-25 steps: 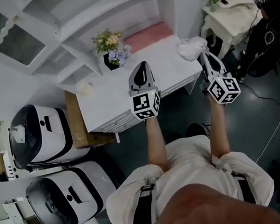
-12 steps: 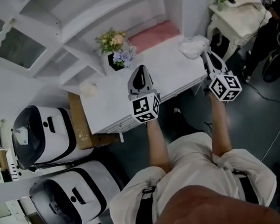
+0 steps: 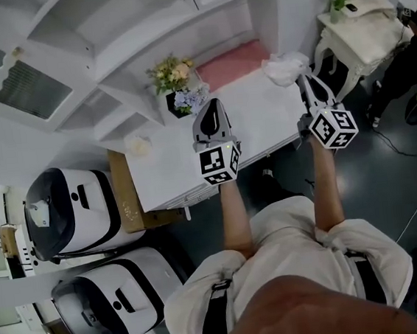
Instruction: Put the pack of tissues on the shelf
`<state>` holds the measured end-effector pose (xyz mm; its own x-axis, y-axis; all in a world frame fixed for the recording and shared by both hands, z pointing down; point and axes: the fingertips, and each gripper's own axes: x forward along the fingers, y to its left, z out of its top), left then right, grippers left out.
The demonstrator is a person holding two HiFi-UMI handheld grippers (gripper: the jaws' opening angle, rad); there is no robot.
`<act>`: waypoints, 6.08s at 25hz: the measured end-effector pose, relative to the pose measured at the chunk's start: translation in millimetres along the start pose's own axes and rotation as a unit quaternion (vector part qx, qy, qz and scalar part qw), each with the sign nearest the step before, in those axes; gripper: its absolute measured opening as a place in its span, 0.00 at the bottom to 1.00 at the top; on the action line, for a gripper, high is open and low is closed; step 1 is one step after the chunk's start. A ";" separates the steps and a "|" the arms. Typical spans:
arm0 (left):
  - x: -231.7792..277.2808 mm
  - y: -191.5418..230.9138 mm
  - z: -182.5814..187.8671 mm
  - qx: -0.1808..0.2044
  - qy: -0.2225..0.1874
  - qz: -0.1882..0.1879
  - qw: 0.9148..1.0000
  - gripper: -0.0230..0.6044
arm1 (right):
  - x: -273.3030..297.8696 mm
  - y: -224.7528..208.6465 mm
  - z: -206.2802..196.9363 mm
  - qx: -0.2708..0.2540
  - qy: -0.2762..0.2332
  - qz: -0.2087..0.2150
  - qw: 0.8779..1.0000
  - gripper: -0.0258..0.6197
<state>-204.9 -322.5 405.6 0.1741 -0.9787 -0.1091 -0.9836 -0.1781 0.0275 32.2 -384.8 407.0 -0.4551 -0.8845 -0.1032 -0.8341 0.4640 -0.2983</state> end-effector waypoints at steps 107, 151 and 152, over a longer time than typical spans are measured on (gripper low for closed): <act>190.9 14.2 48.8 0.035 -0.030 -0.073 0.996 0.05 | 357.3 18.8 100.5 -0.161 0.107 0.174 0.966 0.39; -23.2 -101.0 44.8 0.020 -0.036 -0.049 0.998 0.05 | -64.8 48.2 46.5 -0.117 0.000 0.060 0.991 0.39; -24.8 -102.7 43.9 0.021 -0.036 -0.050 0.998 0.05 | -66.7 48.0 45.7 -0.119 0.001 0.060 0.991 0.38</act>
<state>-110.2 -275.5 361.8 0.2701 -0.9458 -0.1802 -0.9626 -0.2695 -0.0285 36.7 -305.9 356.3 -0.5559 -0.8223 -0.1219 -0.8237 0.5646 -0.0526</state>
